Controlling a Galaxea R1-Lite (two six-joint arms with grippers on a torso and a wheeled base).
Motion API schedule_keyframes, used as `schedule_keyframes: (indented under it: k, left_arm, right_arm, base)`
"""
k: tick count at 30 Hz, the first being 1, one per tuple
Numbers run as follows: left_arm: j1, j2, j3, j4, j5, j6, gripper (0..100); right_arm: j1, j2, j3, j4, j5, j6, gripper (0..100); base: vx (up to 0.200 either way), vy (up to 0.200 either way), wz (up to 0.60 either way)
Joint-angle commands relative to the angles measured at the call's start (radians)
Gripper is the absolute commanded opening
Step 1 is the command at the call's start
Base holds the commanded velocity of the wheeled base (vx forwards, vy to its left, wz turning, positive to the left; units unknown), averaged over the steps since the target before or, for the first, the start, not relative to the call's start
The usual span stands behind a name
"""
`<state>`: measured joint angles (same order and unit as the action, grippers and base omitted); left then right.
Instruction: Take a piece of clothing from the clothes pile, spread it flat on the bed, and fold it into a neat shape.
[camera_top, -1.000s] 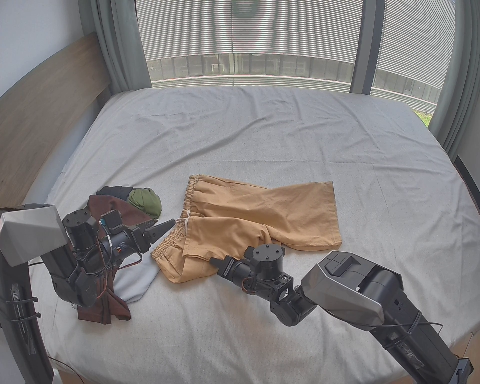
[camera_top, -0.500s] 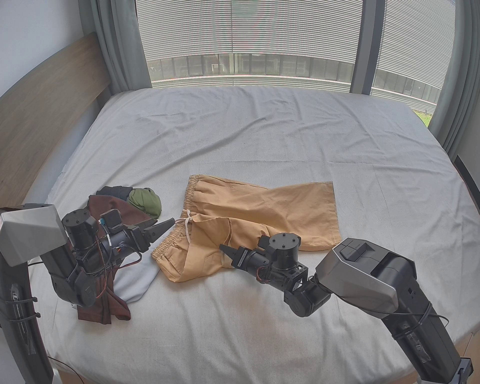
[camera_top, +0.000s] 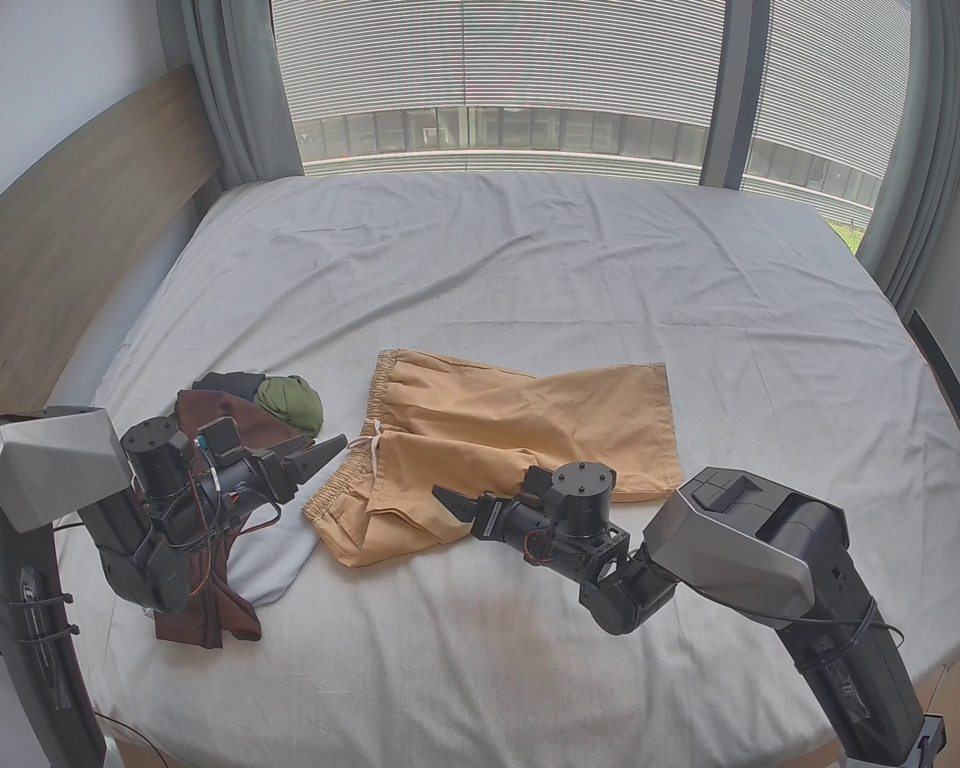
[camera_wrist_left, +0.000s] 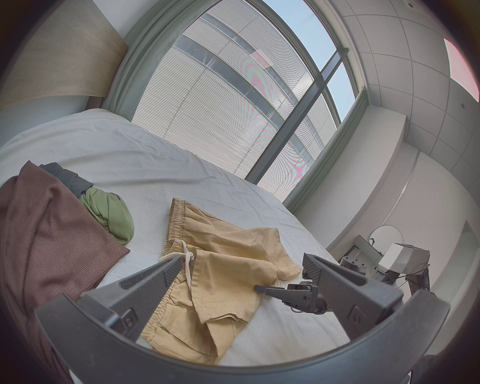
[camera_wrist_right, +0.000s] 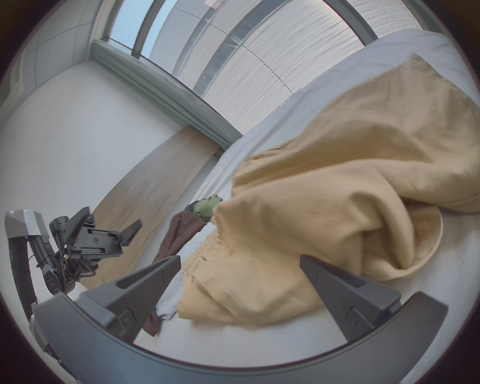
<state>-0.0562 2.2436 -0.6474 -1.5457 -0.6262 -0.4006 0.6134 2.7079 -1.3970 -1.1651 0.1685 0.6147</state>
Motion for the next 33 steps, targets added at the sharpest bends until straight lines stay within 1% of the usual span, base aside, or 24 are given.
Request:
schedule_keyframes:
  k: [1,3,4,5,7,8,11,13,14,15,17,18,21,33]
  left_arm:
    - [0.001,-0.002,-0.001,-0.001,-0.001,-0.001,100]
    - [0.001,-0.001,-0.001,-0.001,0.000,0.000,100]
    - [0.001,-0.001,-0.001,-0.001,0.000,0.000,100]
    - [-0.001,-0.002,-0.001,-0.001,-0.001,0.000,100]
    - [-0.001,-0.002,-0.001,-0.001,-0.001,0.000,100]
    - [0.001,-0.002,-0.001,-0.001,0.000,0.000,100]
    - [0.001,-0.001,-0.001,-0.001,-0.001,0.000,100]
    - [-0.001,-0.001,-0.001,-0.001,0.000,0.000,100]
    - [-0.001,-0.001,-0.001,-0.001,-0.001,-0.001,100]
    - [-0.002,-0.001,0.000,-0.001,-0.001,-0.001,100]
    - [-0.001,-0.002,0.000,-0.001,-0.001,-0.001,100]
    - [0.001,-0.002,-0.001,-0.001,-0.001,-0.001,100]
    - [0.001,-0.004,-0.001,-0.001,-0.001,-0.003,100]
    - [0.001,-0.009,-0.001,-0.001,-0.001,-0.006,100]
  right_arm:
    - [0.034,-0.011,-0.005,-0.033,0.006,-0.038,100]
    - [0.048,-0.010,-0.010,-0.034,0.017,-0.093,100]
    - [0.048,-0.010,-0.010,-0.034,0.019,-0.098,100]
    - [0.054,-0.002,-0.020,-0.031,0.040,-0.145,100]
    - [0.054,-0.002,-0.020,-0.031,0.040,-0.145,100]
    - [0.055,0.010,-0.062,-0.018,0.054,-0.254,100]
    - [0.043,0.041,-0.120,0.048,0.057,-0.397,100]
    - [0.031,0.046,-0.151,0.119,0.074,-0.506,100]
    - [0.028,0.046,-0.155,0.134,0.078,-0.524,100]
    - [0.025,0.046,-0.168,0.183,0.086,-0.579,100]
    - [0.023,0.044,-0.177,0.220,0.086,-0.618,100]
    - [0.025,0.046,-0.203,0.263,0.086,-0.667,100]
    - [0.023,0.067,-0.234,0.303,0.086,-0.721,100]
    - [0.025,0.110,-0.270,0.318,0.085,-0.744,100]
  base:
    - [0.000,0.000,0.00]
    - [0.000,0.000,0.00]
    - [0.000,0.000,0.00]
    - [0.000,0.000,0.00]
    - [0.000,0.000,0.00]
    - [0.000,0.000,0.00]
    - [0.000,0.000,0.00]
    - [0.000,0.000,0.00]
    - [0.000,0.000,0.00]
    - [0.000,0.000,0.00]
    - [0.000,0.000,0.00]
    - [0.000,0.000,0.00]
    - [0.000,0.000,0.00]
    - [0.000,0.000,0.00]
